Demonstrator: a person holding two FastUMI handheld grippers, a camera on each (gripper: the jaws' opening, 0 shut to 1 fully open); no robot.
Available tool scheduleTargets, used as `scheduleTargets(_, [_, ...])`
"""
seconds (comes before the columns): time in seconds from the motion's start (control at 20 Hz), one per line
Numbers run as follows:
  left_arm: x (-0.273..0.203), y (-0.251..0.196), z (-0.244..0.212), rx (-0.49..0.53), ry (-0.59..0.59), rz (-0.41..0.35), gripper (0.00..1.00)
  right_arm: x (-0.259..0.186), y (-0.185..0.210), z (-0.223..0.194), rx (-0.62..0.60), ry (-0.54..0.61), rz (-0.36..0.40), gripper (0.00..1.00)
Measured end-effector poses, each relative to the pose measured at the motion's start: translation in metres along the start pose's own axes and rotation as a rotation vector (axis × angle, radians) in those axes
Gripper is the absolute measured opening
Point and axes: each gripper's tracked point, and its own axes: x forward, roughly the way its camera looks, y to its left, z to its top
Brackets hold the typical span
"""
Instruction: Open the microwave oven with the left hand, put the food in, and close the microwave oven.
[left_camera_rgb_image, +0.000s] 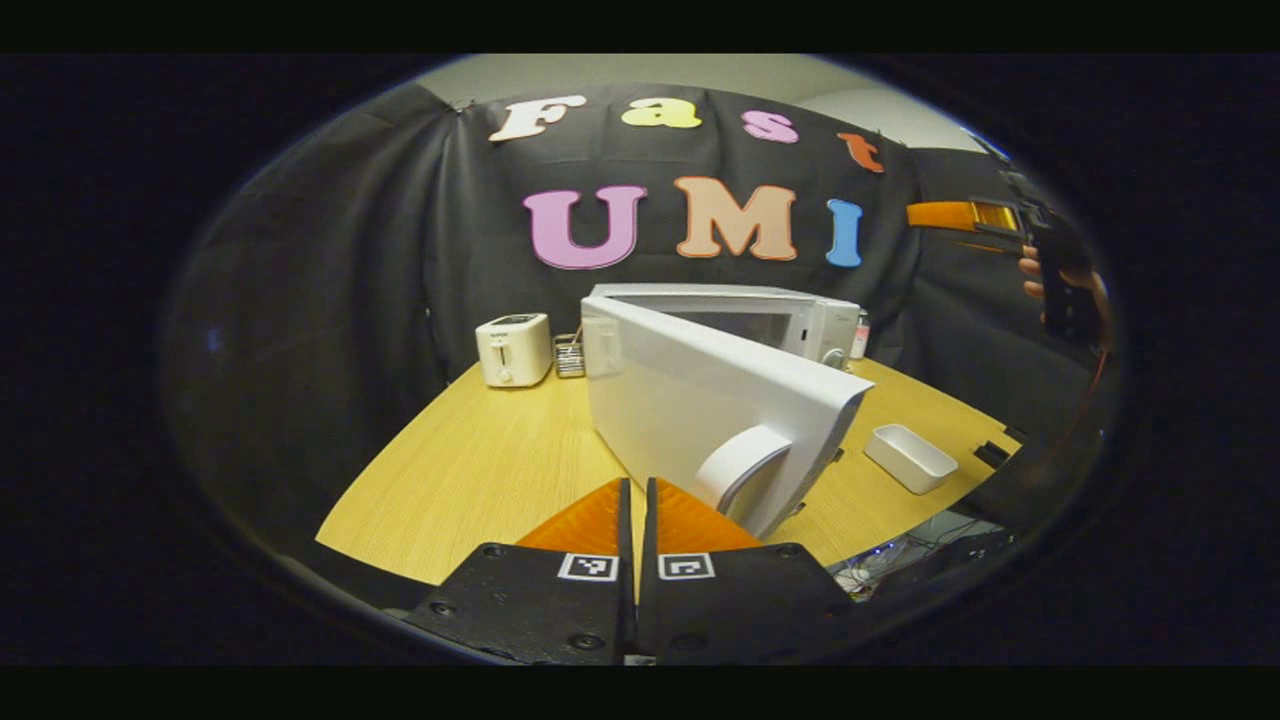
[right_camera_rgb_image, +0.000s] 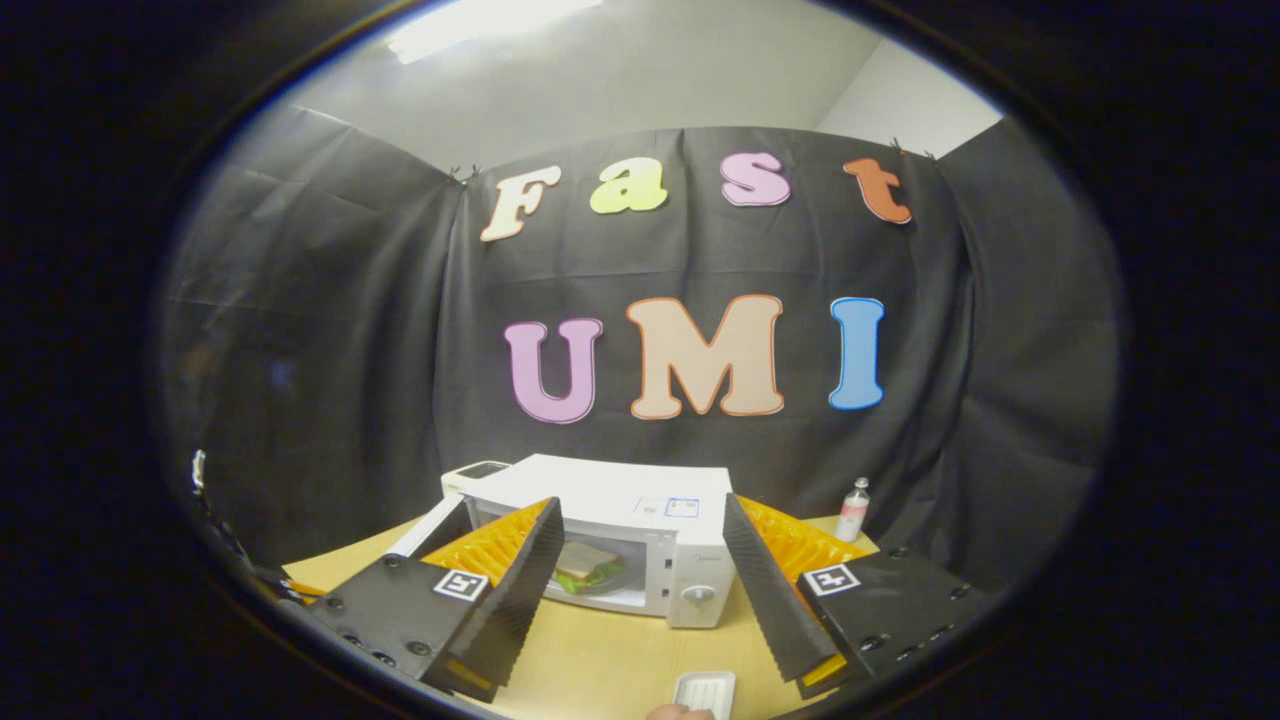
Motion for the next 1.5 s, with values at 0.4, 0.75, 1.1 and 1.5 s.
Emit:
scheduleTargets(0.4, [0.024,-0.041,0.007,0.079,-0.001,-0.076,0.00,-0.003,-0.023,0.006,-0.007,0.004,-0.036,0.93])
scheduleTargets(0.75, [0.051,-0.083,0.022,0.095,-0.024,-0.125,0.00,0.005,-0.043,0.017,0.013,-0.011,-0.025,0.93])
scheduleTargets(1.1, [0.081,-0.108,0.039,0.082,-0.039,-0.113,0.01,0.022,-0.059,0.023,-0.016,-0.011,0.012,0.93])
scheduleTargets(1.5, [0.120,-0.137,0.055,0.091,-0.054,-0.119,0.00,0.038,-0.075,0.033,-0.039,-0.029,0.037,0.93])
